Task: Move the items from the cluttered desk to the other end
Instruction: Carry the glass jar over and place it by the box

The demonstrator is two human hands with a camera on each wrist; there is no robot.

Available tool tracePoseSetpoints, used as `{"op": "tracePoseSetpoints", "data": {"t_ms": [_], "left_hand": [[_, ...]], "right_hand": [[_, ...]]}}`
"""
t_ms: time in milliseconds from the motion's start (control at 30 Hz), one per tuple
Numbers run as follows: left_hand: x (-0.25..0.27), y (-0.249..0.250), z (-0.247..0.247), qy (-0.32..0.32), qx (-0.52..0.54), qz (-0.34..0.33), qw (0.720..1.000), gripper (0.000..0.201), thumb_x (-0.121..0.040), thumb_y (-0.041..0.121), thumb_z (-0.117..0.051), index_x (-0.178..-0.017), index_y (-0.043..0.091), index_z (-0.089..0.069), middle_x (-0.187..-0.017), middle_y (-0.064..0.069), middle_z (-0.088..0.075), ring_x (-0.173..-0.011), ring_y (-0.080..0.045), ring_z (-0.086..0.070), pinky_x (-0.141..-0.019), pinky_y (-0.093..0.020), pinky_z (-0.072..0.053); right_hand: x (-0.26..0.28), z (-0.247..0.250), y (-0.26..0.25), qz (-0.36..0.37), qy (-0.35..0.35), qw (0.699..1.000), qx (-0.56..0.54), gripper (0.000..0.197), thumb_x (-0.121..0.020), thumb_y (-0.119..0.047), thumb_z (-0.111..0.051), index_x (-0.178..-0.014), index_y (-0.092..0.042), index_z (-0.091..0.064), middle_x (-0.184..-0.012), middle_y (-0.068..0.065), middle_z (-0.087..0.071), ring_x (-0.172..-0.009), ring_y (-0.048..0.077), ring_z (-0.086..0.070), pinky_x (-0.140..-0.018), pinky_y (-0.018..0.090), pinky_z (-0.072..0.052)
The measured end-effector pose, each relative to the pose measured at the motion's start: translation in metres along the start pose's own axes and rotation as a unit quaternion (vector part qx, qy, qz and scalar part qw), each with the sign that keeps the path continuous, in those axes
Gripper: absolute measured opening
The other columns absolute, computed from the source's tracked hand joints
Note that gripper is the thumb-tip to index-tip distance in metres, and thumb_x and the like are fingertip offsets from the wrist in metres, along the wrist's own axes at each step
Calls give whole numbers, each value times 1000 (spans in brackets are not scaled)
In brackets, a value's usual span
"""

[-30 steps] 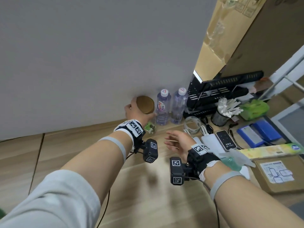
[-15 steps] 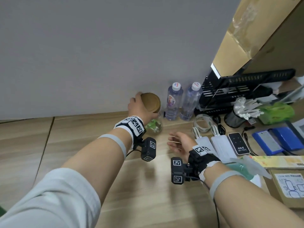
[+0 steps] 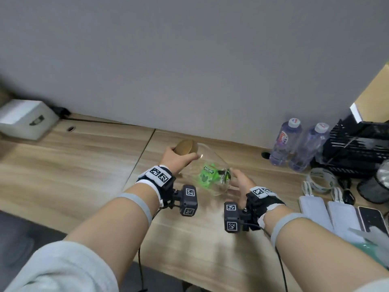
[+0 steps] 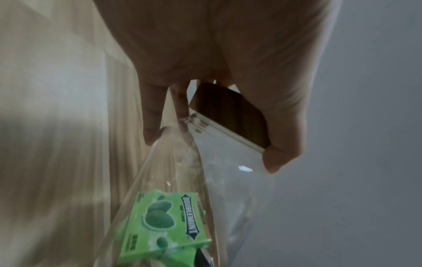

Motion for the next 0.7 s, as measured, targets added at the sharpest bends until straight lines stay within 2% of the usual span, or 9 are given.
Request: {"op": "tracePoseSetpoints", "data": {"t_ms": [133, 200, 267, 333, 467, 500, 567, 633, 700], "left_hand": [[8, 0, 67, 21, 45, -5, 999, 99, -50, 48, -92, -132, 21, -43, -115, 0, -59, -105, -21, -63, -79, -51, -62], [9, -4, 105, 30, 76, -8, 997, 107, -45, 52, -92, -135, 22, -43, -121, 0, -58, -107, -20, -62, -78, -51, -62], [8, -11, 144, 26, 125, -4, 992, 103, -47, 47, -93, -135, 24, -44, -124, 0, -56, -110, -21, -60, -74, -52, -62], [5, -17, 175, 22, 140, -2, 990, 104, -47, 45, -93, -136, 24, -43, -126, 0, -55, -112, -22, -60, -73, -53, -62], [-18, -44, 261, 18, 157, -3, 988, 104, -46, 48, -94, -135, 28, -42, -128, 0, -54, -115, -24, -58, -75, -55, -61], [-24, -52, 282, 14, 161, -2, 987, 104, -46, 51, -94, -134, 30, -44, -128, 1, -54, -115, -23, -58, -75, -55, -61], [-35, -67, 323, 1, 166, 1, 986, 97, -50, 63, -89, -132, 30, -48, -129, 1, -56, -117, -23, -58, -76, -54, -61], [-44, -81, 366, -13, 175, 13, 984, 86, -59, 78, -74, -128, 29, -56, -127, -1, -58, -119, -23, -57, -76, -52, -62], [-55, -96, 409, -9, 199, 31, 979, 81, -67, 82, -63, -124, 26, -62, -126, -4, -61, -118, -23, -57, -74, -50, -62]], "right_hand": [[10, -60, -11, -12, -45, 999, 3, 55, -79, -70, -57, -112, -27, -67, -114, 8, -69, -95, 33, -67, -77, 46, -53], [17, -101, -20, -8, -81, 997, -2, 63, -77, -76, -56, -107, -22, -67, -108, 10, -71, -90, 33, -67, -86, 55, -52], [24, -147, -27, -6, -115, 993, -28, 64, -84, -73, -50, -102, -14, -65, -91, 13, -75, -79, 32, -70, -97, 56, -48], [22, -181, -29, -2, -129, 991, -36, 67, -86, -72, -49, -108, -10, -64, -89, 16, -76, -76, 33, -73, -100, 58, -46], [23, -281, -20, 5, -126, 991, -32, 84, -75, -76, -57, -124, -9, -64, -117, 19, -70, -107, 37, -68, -97, 60, -46], [24, -305, -16, 1, -119, 993, -24, 86, -73, -77, -57, -125, -8, -64, -118, 19, -70, -110, 37, -66, -98, 59, -45], [26, -350, -10, -7, -108, 994, -24, 76, -80, -72, -55, -111, -3, -65, -106, 19, -72, -97, 36, -67, -95, 50, -49], [25, -393, -5, -12, -106, 994, -28, 62, -86, -63, -55, -100, -3, -61, -95, 18, -68, -87, 32, -63, -86, 44, -49], [20, -433, -3, -13, -99, 995, -30, 59, -83, -63, -59, -100, -7, -58, -100, 18, -64, -94, 34, -60, -95, 46, -46]]}}
Point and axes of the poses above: each hand's wrist, its own x-axis away from the middle knuckle, its own z-axis out of the back of the hand, y = z × x, the point moved 7 cm from there along -x, towards the middle knuckle
